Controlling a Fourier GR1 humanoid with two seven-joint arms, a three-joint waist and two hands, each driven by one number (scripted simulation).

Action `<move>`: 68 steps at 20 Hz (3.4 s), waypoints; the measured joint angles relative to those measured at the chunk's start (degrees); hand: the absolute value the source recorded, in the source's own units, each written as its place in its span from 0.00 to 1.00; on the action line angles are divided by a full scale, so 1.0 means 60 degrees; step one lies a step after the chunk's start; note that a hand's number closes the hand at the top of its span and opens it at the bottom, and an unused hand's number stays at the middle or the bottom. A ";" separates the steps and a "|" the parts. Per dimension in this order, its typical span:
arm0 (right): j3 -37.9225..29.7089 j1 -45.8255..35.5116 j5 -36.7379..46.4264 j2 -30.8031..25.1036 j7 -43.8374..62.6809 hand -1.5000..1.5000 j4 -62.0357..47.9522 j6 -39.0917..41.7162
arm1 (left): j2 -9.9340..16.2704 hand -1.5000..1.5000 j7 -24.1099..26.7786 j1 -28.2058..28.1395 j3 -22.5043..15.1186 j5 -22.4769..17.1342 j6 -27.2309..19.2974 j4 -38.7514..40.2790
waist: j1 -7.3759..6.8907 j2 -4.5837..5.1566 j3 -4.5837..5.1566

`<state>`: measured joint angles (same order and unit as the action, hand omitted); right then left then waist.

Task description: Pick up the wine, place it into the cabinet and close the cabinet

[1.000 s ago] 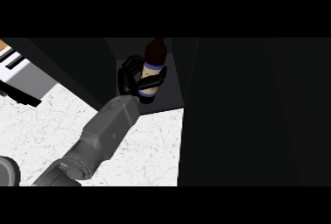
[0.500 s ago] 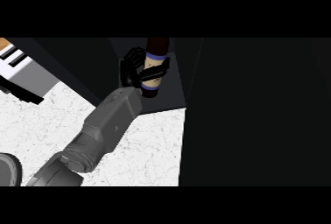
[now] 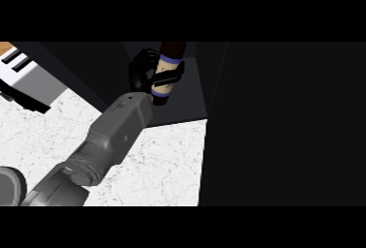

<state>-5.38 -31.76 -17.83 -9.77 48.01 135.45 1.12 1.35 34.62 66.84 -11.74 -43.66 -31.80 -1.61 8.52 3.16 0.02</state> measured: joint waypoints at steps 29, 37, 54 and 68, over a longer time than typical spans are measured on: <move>0.0260 -0.0214 -0.0058 0.0067 -0.0022 0.00 0.0000 0.0082 | 0.0648 0.00 -0.0912 -0.0400 -0.1235 0.1361 -0.1377 0.0058 | 0.0243 0.0135 0.0024; 0.0306 -0.0197 -0.0059 0.0104 -0.0063 0.00 0.0001 0.0076 | 0.0587 0.00 -0.0703 -0.0361 -0.1303 0.1445 -0.1036 0.0013 | 0.0154 0.0135 0.0078; 0.0185 -0.0083 0.0158 -0.0053 0.0243 0.00 0.0064 -0.0441 | 0.0058 0.00 0.1020 -0.0483 -0.0599 0.0864 0.3770 -0.1478 | -0.0765 -0.0270 0.0066; 0.0047 -0.0153 0.0379 -0.0528 0.0850 0.00 0.0176 -0.0938 | -0.0117 0.00 -0.0374 -0.1629 -0.1282 0.1472 0.3756 -0.4921 | -0.1546 -0.0637 0.0002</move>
<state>-5.09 -32.68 -15.55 -12.94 53.11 136.50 -4.50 0.65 32.37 57.07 -19.43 -34.83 -9.27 -31.13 -0.75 -0.66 0.03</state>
